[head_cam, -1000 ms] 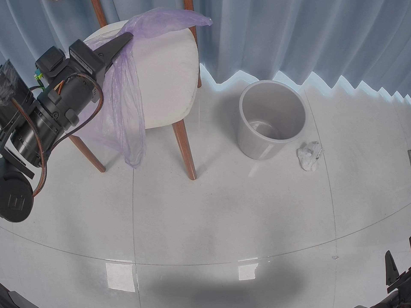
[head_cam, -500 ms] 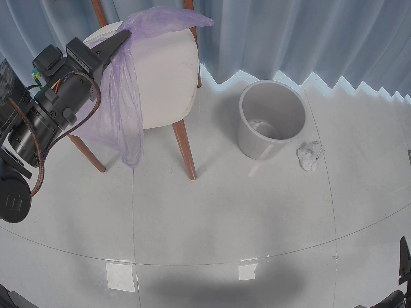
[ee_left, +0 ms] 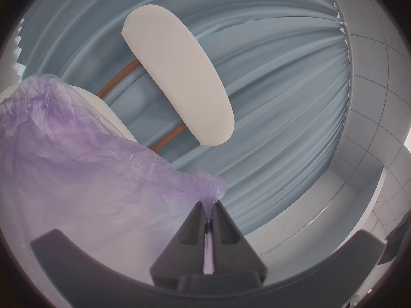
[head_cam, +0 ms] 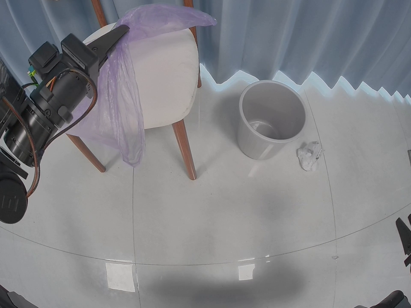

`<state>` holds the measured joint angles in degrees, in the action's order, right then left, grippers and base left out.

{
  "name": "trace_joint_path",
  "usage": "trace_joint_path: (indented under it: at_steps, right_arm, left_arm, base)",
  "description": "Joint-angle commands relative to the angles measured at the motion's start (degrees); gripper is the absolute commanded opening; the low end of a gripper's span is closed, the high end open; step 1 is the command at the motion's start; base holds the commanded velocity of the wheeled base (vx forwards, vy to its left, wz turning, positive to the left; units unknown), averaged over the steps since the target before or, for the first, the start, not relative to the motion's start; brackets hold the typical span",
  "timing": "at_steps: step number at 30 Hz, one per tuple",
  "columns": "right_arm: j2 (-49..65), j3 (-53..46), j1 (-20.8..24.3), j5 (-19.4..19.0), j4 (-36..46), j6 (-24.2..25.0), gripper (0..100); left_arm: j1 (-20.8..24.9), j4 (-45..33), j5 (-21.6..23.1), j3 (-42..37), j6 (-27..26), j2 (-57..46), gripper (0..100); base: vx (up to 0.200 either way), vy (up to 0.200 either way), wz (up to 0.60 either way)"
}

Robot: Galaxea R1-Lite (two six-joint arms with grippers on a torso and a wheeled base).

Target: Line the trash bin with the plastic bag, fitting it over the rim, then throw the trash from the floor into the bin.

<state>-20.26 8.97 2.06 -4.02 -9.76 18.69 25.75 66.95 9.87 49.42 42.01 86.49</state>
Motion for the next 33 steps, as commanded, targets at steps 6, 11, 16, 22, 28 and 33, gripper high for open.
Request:
trace_joint_path:
  at_steps: [6, 11, 16, 22, 28, 33]
  right_arm:
    - [-29.22, 2.54, 0.93, -13.03, -1.49, 4.87, 100]
    - [-41.44, 3.24, 1.02, -13.12, -10.45, 5.48, 100]
    - [-49.61, 2.63, 1.02, -13.82, -19.06, 8.38, 100]
    - [-56.64, 3.16, 1.28, -14.08, -28.20, 13.30, 100]
    - [-57.87, 3.24, 4.00, -14.08, -30.05, 16.03, 100]
    - [-57.70, 3.42, 6.20, -13.99, -30.05, 17.87, 100]
  left_arm:
    - [-0.70, -0.51, 3.13, -0.03, 0.09, -3.88, 0]
    - [-0.52, -0.68, 3.22, -0.20, 0.00, -4.31, 0]
    - [-0.43, -0.68, 3.22, -0.64, 0.00, -3.96, 0]
    - [-0.26, -0.77, 3.22, -0.64, 0.09, -3.79, 0]
    - [-0.43, -0.77, 3.22, -0.55, 0.18, -3.35, 0]
    - [-0.08, -0.42, 3.22, -0.73, 0.09, -3.17, 0]
  base:
    - [0.000, 0.000, 0.00]
    - [0.000, 0.000, 0.00]
    - [0.000, 0.000, 0.00]
    - [0.000, 0.000, 0.00]
    - [0.000, -0.100, 0.00]
    - [0.000, -0.200, 0.00]
